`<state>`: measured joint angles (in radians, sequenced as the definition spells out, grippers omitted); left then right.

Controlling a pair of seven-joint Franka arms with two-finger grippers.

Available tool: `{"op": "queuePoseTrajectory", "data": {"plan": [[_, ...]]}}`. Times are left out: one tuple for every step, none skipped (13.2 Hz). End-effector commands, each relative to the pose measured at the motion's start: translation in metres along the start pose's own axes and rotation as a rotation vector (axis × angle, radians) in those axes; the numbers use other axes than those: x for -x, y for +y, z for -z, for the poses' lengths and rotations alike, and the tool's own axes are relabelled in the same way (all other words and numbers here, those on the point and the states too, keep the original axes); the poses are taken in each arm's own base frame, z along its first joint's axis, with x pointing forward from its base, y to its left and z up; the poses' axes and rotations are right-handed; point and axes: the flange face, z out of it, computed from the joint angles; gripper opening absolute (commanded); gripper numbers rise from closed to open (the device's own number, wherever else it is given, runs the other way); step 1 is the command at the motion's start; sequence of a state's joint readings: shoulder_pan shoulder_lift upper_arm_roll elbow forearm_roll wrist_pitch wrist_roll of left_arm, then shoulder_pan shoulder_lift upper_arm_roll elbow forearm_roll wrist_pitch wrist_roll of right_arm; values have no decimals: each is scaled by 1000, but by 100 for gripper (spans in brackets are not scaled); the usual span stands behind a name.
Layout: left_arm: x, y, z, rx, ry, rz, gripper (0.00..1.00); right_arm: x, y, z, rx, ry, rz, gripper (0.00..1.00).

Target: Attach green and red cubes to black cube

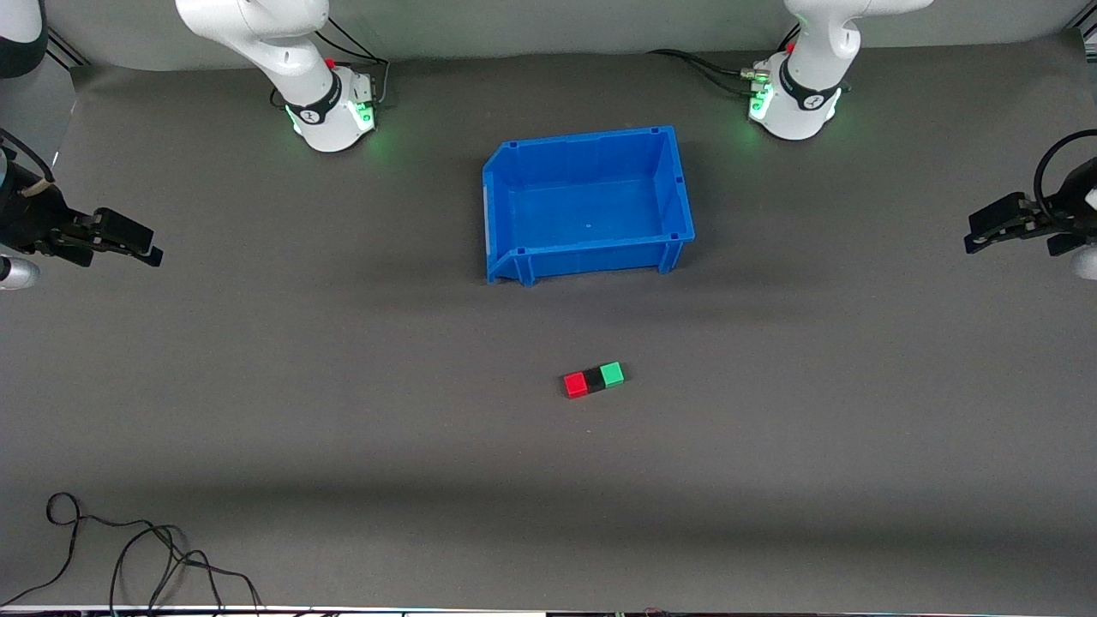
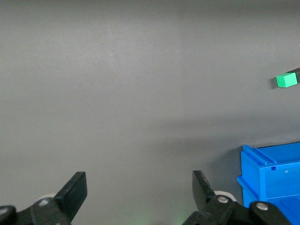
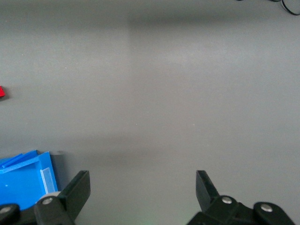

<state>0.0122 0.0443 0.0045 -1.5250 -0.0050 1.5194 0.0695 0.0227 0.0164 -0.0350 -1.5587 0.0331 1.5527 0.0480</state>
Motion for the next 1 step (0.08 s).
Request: {"op": "queuePoseTrajectory", "data": {"plan": [[2, 5, 1, -11, -9, -11, 100, 5, -1, 2, -16, -1, 2, 100]]}}
